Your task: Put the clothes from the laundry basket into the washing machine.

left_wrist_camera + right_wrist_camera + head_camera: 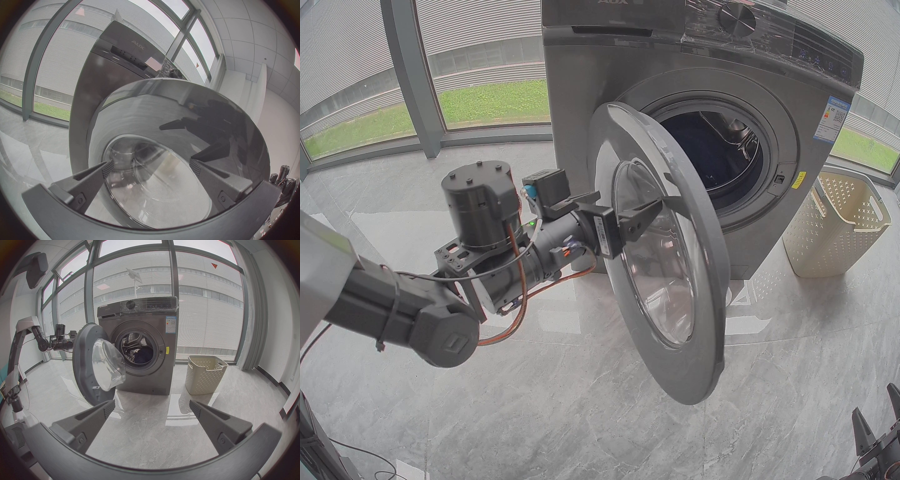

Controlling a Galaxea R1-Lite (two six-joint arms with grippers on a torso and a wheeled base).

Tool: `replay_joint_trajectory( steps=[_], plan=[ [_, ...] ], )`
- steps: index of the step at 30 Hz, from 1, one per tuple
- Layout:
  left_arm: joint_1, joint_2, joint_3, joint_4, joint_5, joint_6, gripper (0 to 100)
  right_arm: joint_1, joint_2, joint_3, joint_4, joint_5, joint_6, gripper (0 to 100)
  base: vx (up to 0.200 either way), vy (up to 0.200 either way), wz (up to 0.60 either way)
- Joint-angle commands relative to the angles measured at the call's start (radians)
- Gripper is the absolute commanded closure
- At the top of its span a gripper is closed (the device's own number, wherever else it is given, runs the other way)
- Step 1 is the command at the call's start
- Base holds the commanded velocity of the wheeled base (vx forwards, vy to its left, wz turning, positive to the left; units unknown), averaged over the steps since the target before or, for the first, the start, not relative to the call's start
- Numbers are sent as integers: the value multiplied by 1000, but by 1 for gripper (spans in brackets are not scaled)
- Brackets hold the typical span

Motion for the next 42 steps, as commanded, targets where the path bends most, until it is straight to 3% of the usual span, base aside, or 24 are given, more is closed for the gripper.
replay_joint_trajectory(
  steps=[1,6,11,18,20,26,30,35,42],
  plan=[
    [-1,79,-116,11,11,-3,0,1,-16,18,0,0,0,0,0,0,0],
    [5,141,-232,11,52,-6,0,1,-16,18,0,-3,0,0,0,0,0],
    [10,226,-381,13,109,-32,0,1,-16,18,0,-3,0,0,0,0,0],
    [20,325,-515,11,177,-44,0,1,-16,18,0,-3,0,0,0,0,0],
    [24,373,-576,13,213,-58,0,1,-16,18,0,-3,0,0,0,0,0],
    [45,457,-734,30,301,-64,0,1,-16,18,0,-4,1,0,0,0,0],
    [47,462,-757,38,313,-75,0,1,-16,18,0,-4,1,0,0,0,0],
    [36,413,-668,30,316,-90,0,1,-16,18,0,-4,3,0,0,0,0],
    [-52,100,-146,-12,292,-90,0,1,-16,18,0,-4,3,0,0,0,0]
  ],
)
